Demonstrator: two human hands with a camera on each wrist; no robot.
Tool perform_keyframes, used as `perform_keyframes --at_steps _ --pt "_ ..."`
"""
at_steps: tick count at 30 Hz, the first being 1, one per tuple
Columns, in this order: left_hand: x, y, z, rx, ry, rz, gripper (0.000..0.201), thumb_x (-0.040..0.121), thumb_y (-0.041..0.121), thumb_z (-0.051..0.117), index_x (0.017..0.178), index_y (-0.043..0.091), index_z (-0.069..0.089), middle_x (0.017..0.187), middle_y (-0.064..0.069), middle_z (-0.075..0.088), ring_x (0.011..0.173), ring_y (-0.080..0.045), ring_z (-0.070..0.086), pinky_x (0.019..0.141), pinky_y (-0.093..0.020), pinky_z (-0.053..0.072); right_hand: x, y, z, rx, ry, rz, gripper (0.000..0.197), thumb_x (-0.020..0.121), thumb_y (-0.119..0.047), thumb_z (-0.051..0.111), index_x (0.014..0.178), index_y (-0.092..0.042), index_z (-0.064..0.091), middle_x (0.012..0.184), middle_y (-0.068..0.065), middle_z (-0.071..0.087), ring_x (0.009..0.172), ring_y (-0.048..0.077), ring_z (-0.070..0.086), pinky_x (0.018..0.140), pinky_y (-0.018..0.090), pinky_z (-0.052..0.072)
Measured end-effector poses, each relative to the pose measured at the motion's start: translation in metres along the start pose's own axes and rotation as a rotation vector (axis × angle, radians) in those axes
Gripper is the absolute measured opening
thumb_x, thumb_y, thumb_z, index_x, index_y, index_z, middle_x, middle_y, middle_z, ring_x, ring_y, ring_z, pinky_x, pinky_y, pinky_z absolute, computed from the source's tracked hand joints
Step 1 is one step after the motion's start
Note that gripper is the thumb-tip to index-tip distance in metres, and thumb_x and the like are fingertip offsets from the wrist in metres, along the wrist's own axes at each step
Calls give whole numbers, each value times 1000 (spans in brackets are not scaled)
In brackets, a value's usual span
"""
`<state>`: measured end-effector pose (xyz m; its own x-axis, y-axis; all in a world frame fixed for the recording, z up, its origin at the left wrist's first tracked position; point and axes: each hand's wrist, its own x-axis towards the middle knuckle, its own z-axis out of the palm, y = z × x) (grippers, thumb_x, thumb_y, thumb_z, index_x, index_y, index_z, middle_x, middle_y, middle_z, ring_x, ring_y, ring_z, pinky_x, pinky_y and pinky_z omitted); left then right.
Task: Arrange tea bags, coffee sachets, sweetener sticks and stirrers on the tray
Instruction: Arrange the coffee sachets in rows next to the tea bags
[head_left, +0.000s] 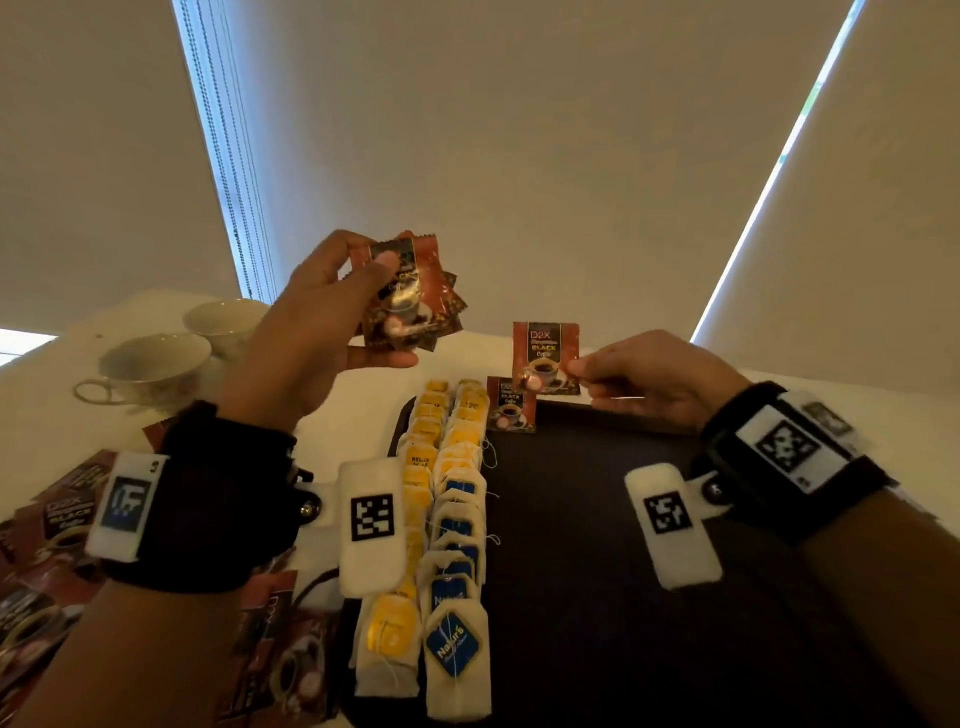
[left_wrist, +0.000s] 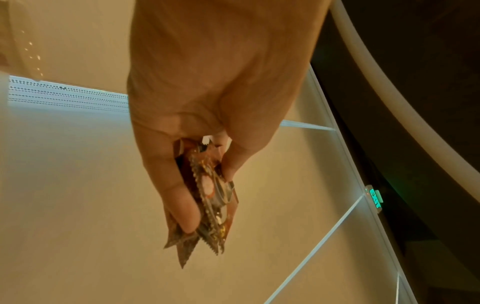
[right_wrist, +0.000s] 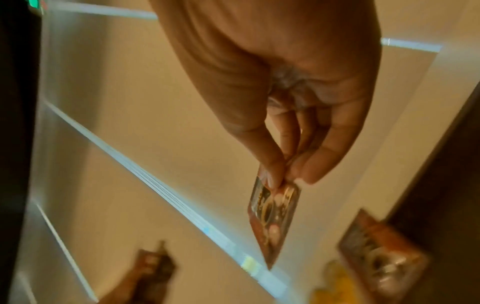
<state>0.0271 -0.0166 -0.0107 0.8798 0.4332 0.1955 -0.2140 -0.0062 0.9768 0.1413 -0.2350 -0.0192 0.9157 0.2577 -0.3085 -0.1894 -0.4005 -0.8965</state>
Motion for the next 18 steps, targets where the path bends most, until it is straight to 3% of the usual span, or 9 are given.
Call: perform_keyframes --at_steps 3,7,12,18 --pt "0 2 -5 31 14 26 9 98 26 48 90 22 50 92 -2 64 64 -13 71 51 -31 58 30 15 3 -194 -36 138 10 79 -7 71 85 -6 64 71 4 64 63 9 59 56 21 55" --pt "0 3 -5 62 10 37 8 98 27 47 95 20 49 90 -1 64 59 -11 70 48 -28 56 52 26 12 -400 -74 181 8 80 -7 70 76 -6 64 65 2 65 61 9 58 61 22 51" --pt "1 2 -5 84 -11 39 8 98 26 47 91 22 50 91 -1 63 59 -11 70 47 -27 55 65 26 19 -474 -142 221 6 81 -10 69 76 -7 67 58 0 68 58 8 59 61 20 48" --pt "3 1 -6 93 -5 37 9 98 26 47 90 24 51 95 -3 63 74 -21 67 48 -27 54 76 27 25 -489 -165 240 4 85 -6 65 81 -5 66 57 1 69 47 6 63 48 18 52"
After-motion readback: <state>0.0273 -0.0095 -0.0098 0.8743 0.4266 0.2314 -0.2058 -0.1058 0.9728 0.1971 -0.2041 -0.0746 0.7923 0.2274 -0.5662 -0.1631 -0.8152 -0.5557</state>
